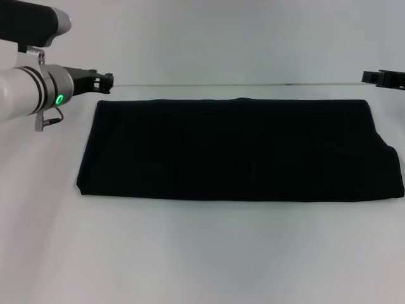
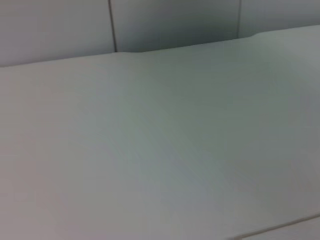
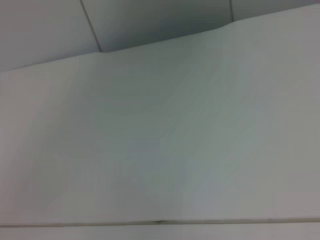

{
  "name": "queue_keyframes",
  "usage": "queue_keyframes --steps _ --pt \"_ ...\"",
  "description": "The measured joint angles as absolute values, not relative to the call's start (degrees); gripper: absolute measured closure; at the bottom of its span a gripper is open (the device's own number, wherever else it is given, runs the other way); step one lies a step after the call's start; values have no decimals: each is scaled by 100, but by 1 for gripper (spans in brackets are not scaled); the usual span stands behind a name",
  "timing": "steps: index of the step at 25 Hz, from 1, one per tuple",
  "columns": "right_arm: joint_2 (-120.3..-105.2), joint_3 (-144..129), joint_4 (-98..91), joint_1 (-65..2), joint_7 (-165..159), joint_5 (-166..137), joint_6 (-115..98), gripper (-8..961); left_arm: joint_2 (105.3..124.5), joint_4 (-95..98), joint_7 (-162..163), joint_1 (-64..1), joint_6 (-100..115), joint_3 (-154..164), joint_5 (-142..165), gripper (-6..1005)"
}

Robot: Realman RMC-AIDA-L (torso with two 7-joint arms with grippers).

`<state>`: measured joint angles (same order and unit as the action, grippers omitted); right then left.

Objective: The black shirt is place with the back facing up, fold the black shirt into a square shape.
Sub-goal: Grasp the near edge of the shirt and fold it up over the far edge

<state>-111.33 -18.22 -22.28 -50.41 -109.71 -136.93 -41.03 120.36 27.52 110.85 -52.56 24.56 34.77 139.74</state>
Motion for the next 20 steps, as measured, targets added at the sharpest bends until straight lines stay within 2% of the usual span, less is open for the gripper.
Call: queue_keyframes --steps 6,11,12,13,14,20 --pt "-11074 -1821 -2327 -4948 -11058 -13693 -4411 650 12039 2752 11173 -5211 2351 3429 13977 640" --pt "-11015 -1829 -2765 -4705 -11481 -13680 -5591 453 11976 3336 11646 -4963 3769 3470 14042 466" --pt "-11008 -1829 -2863 -4649 -11547 -13664 -5849 413 11955 3512 11749 -4895 4290 3475 14034 350" --pt "-11004 -1828 -2956 -4576 -11603 -13629 -6146 305 11932 3689 11834 -4821 4796 3473 14022 234" --pt "-11000 -1826 -3030 -4493 -11625 -13570 -6411 197 11914 3868 11925 -4757 5267 3474 14006 220" --pt "-10953 -1829 -3175 -3981 -11526 -13005 -7554 83 11887 4685 12382 -4391 7206 3447 13990 135"
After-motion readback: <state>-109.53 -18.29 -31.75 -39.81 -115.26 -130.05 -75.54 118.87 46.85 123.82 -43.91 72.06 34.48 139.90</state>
